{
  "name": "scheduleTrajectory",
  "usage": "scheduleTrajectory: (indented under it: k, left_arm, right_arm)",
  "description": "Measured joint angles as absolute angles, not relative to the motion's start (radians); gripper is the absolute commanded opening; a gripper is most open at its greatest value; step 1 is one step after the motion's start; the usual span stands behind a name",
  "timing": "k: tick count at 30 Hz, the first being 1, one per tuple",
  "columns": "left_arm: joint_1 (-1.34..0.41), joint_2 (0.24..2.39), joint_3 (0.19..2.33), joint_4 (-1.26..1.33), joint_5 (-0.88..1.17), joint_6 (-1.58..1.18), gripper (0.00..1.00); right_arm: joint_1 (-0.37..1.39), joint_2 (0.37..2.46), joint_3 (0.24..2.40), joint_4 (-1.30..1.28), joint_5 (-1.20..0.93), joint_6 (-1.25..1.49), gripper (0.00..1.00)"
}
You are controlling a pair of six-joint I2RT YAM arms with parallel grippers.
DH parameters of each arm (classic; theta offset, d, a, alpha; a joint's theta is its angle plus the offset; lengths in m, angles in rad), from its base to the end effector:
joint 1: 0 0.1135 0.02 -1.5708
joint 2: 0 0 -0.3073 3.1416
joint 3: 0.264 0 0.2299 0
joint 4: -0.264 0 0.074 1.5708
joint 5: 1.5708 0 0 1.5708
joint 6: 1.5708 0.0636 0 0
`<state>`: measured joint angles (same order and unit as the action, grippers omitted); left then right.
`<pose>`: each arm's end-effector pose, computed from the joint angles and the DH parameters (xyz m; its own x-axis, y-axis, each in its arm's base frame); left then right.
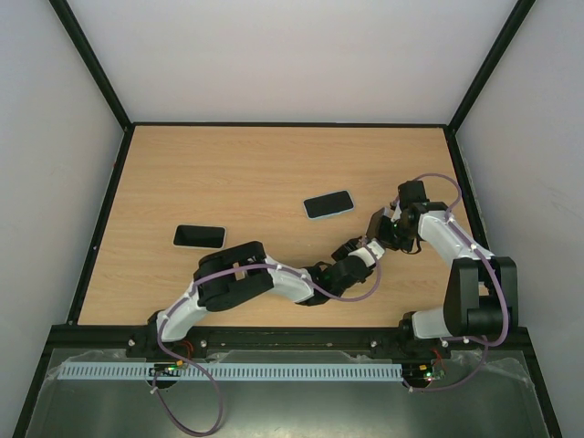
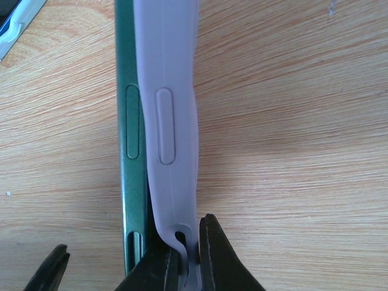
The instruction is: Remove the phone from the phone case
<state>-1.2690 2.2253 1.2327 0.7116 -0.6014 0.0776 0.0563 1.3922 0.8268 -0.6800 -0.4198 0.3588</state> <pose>0.1830 -0.4668 0.1692 -0.0337 0.3232 -0.9457 0.6302 0.7413 0.2309 0.2254 0.0387 0.2225 -0.9495 0.2677 -0.1637 0.1623 0.8655 0.4739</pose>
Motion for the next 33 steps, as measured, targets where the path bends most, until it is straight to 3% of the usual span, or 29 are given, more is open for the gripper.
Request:
scheduleTrajectory:
  k: [17,33]
  left_arm:
    - [-1.274,2.263,1.274,0.720,-0.607,0.102,0.03]
    - [-1.267,2.018,1.100,0.637,-0.575,-0.114,0.03]
  right_arm:
    - [0.054,1.372,0.825,-0.663,-0.432,0.344,0.02]
    - [0.084,1.229,0.822,-0.698,-0.547,0.328,0.02]
